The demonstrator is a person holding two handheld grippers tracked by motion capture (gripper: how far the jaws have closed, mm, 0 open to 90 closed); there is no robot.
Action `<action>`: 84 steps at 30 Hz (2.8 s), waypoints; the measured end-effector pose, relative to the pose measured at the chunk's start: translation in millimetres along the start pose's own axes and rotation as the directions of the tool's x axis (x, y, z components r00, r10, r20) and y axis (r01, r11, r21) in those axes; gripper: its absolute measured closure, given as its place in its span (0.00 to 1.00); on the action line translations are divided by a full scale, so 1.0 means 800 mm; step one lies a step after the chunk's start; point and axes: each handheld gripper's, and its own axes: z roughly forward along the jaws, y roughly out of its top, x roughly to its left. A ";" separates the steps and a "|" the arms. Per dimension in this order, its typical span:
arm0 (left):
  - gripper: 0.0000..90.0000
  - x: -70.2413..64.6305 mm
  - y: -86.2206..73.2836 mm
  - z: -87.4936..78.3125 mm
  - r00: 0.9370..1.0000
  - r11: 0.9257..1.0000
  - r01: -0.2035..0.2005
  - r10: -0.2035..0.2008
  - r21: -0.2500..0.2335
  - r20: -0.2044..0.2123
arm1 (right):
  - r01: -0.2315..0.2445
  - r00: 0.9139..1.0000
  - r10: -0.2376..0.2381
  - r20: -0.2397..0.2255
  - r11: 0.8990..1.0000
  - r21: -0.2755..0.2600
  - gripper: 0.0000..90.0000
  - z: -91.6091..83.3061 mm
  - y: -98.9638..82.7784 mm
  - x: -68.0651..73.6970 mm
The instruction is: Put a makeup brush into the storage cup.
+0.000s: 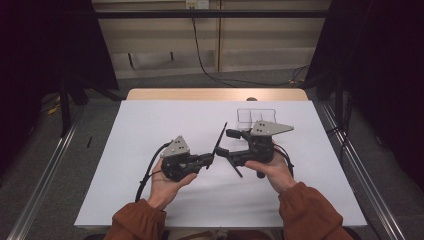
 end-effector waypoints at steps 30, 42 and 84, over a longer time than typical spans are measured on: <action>0.94 0.002 -0.011 0.011 1.000 0.999 -0.026 0.026 0.040 -0.001 | -0.065 0.996 0.067 -0.059 0.997 0.048 0.89 0.012 -0.009 -0.009; 0.93 0.004 -0.014 0.018 0.999 0.999 -0.034 0.034 0.028 0.000 | -0.048 0.996 0.052 -0.074 0.997 0.058 0.94 0.015 -0.008 -0.003; 0.03 0.030 -0.008 -0.017 0.988 0.994 0.104 -0.106 -0.022 -0.109 | -0.032 0.999 0.034 -0.037 0.999 0.031 0.94 -0.002 -0.004 -0.010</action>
